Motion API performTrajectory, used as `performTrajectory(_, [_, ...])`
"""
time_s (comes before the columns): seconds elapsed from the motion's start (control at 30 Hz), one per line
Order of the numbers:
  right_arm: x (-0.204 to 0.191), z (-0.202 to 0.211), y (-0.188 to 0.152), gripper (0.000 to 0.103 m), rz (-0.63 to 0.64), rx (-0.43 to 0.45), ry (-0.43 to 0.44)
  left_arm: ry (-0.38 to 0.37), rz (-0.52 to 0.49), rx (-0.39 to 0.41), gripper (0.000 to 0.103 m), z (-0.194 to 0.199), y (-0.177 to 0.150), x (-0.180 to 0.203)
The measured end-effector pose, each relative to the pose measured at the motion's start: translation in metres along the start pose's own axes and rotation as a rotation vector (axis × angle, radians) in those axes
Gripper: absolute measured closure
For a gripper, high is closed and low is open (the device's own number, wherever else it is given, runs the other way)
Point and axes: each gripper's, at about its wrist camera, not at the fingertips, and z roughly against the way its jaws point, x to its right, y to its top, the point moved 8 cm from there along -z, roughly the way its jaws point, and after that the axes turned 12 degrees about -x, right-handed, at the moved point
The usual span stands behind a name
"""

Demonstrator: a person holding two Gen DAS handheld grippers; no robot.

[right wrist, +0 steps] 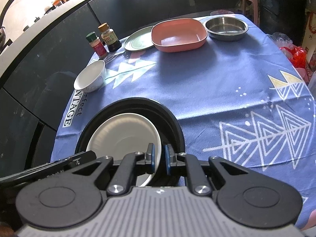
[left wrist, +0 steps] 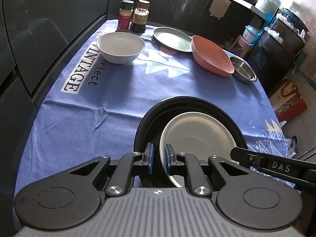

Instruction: Organize plates and bowls

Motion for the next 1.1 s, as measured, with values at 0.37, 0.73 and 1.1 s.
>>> performTrajectory(0.37, [-0.001,0.008,0.012,0.000,-0.007,0.019,0.019,-0.028,0.076,0.043,0.089,0.016,0.016,-0.019])
performTrajectory(0.73, [-0.036,-0.007,0.059,0.000,0.081,0.003,0.030,0.023,0.232,0.106,0.086,0.016,0.067,-0.071])
performTrajectory(1.1, [-0.100,-0.064,0.135,0.000,0.177,-0.079,0.083,0.004,0.384,0.117,0.079,-0.012,0.138,-0.113])
